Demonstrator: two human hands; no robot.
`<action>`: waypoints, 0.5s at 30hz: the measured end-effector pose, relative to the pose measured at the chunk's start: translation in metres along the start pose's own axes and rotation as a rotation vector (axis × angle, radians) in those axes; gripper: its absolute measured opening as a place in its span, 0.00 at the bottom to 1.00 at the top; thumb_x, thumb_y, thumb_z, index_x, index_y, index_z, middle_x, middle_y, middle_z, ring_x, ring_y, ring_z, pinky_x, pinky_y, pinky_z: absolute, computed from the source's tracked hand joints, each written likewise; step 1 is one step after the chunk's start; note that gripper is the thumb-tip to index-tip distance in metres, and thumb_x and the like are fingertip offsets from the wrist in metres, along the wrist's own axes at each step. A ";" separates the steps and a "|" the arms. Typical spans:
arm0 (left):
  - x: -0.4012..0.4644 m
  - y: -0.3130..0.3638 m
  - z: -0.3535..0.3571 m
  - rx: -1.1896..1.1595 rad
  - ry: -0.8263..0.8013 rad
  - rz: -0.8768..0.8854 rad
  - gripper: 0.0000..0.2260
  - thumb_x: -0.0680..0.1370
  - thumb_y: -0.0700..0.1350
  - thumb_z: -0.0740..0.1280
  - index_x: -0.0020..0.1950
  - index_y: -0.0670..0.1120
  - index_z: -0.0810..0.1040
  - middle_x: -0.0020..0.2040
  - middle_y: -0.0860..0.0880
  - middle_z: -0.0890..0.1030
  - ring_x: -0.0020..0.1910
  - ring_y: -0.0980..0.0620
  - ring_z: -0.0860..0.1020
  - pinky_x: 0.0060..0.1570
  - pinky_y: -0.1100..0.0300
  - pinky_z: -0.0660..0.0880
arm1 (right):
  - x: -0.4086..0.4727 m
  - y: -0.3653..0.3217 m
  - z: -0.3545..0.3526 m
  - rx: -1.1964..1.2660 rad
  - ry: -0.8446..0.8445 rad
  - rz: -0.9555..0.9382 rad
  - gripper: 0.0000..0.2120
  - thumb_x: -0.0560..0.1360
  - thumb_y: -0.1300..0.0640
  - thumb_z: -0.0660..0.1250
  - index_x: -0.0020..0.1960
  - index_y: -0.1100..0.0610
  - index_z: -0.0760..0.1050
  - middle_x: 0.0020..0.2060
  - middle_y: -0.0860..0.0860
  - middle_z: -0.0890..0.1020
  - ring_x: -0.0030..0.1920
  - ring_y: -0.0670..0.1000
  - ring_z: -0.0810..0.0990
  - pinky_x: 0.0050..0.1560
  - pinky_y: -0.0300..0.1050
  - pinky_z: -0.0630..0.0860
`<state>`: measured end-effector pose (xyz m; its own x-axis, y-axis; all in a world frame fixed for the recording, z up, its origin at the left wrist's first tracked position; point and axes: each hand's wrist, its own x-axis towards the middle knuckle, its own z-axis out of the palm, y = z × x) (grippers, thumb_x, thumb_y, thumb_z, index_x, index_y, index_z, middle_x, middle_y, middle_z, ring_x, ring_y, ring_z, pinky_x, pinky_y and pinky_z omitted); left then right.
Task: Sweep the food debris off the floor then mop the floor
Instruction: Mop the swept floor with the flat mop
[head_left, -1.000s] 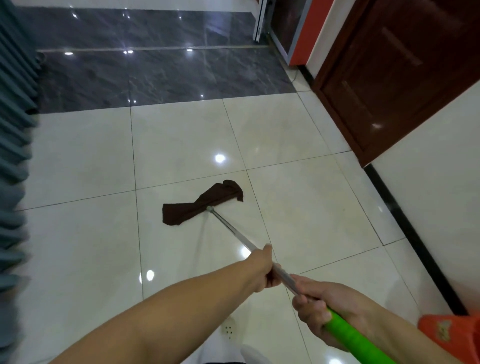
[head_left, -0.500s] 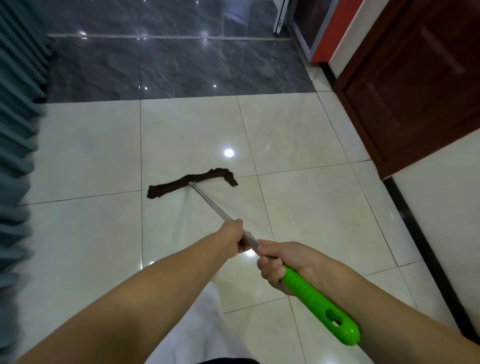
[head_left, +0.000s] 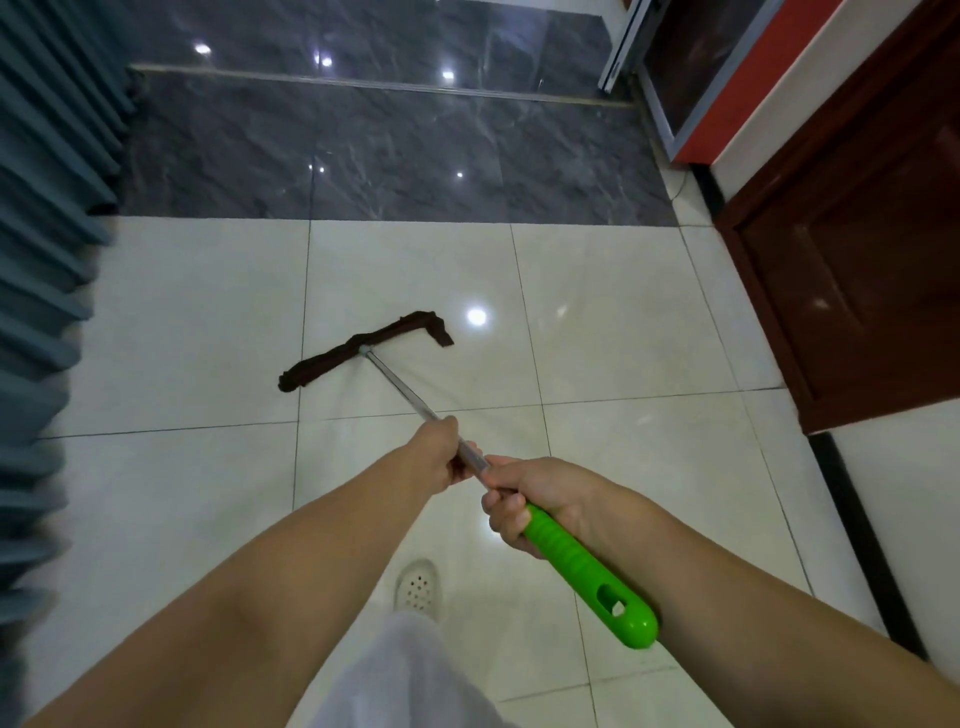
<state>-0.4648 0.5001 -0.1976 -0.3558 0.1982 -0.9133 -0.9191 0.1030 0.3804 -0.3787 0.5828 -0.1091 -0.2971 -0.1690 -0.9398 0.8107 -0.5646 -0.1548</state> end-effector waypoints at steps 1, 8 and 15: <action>0.004 0.009 -0.001 -0.012 0.002 0.006 0.10 0.83 0.45 0.52 0.59 0.41 0.65 0.38 0.45 0.70 0.33 0.50 0.71 0.31 0.58 0.72 | 0.004 -0.009 0.005 -0.012 0.001 0.000 0.12 0.80 0.64 0.55 0.55 0.50 0.72 0.28 0.51 0.67 0.15 0.43 0.63 0.15 0.29 0.61; 0.023 0.045 -0.010 -0.094 0.045 0.049 0.18 0.83 0.45 0.53 0.70 0.37 0.63 0.37 0.45 0.69 0.32 0.51 0.69 0.31 0.59 0.70 | 0.028 -0.045 0.031 -0.097 0.009 -0.016 0.16 0.80 0.66 0.53 0.57 0.47 0.71 0.28 0.51 0.65 0.15 0.43 0.63 0.16 0.27 0.61; 0.028 0.046 0.011 -0.173 0.105 0.063 0.16 0.83 0.45 0.54 0.68 0.39 0.64 0.38 0.44 0.69 0.32 0.50 0.69 0.31 0.59 0.70 | 0.026 -0.064 0.014 -0.229 -0.003 -0.030 0.16 0.79 0.66 0.53 0.58 0.50 0.71 0.26 0.51 0.66 0.15 0.43 0.63 0.17 0.28 0.61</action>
<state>-0.5152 0.5216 -0.2044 -0.4212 0.0952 -0.9019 -0.9064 -0.0774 0.4152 -0.4457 0.6030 -0.1196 -0.3238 -0.1575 -0.9329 0.8948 -0.3712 -0.2479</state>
